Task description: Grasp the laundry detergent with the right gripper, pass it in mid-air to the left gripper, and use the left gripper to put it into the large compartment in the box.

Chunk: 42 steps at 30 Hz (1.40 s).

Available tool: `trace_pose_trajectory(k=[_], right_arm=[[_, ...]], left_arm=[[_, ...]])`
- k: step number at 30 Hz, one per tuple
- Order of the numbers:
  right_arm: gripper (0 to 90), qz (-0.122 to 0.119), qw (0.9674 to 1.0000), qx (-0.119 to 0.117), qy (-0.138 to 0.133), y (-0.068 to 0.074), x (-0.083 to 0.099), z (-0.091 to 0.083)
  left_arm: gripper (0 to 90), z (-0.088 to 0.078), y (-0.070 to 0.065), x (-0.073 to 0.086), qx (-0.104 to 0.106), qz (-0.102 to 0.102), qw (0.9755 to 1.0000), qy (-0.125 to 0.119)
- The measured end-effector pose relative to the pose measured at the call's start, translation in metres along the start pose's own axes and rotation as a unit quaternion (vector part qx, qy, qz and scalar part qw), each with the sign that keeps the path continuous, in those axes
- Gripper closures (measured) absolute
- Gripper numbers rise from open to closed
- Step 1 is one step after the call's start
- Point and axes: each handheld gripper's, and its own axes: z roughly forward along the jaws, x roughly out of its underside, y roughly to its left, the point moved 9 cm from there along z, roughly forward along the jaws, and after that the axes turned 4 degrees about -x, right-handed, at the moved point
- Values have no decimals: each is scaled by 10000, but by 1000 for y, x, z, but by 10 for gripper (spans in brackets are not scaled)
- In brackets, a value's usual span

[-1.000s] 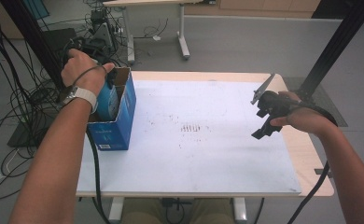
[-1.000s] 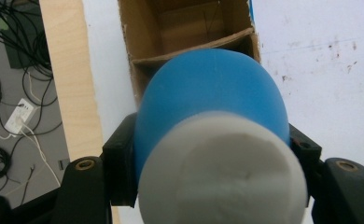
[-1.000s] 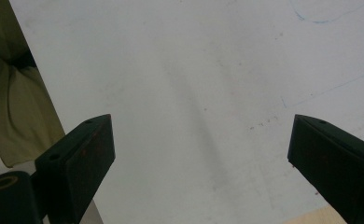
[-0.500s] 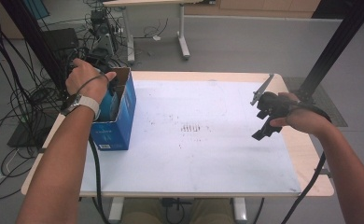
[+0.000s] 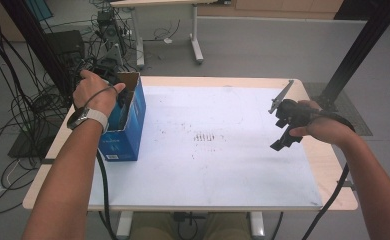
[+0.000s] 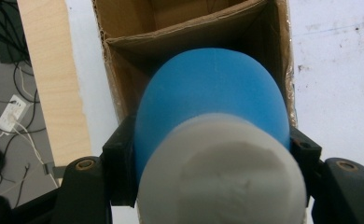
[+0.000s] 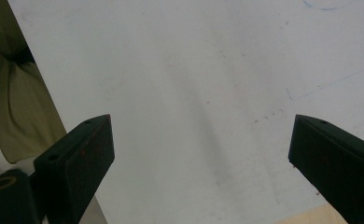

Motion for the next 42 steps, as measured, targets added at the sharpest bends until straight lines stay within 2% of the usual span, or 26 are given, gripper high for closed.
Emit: trace_pose_trajectory(k=[9, 31, 42], right_arm=[[70, 20, 10000, 18, -10, -1, 0, -1], [70, 76, 10000, 18, -41, -1, 2, 2], [69, 88, 10000, -7, -37, -2, 3, 5]], left_arm=[[376, 7, -2, 1, -1, 16, 10000, -33], [376, 33, -3, 10, 77, 85, 9998, 147], [376, 41, -3, 11, 100, 86, 9998, 152]])
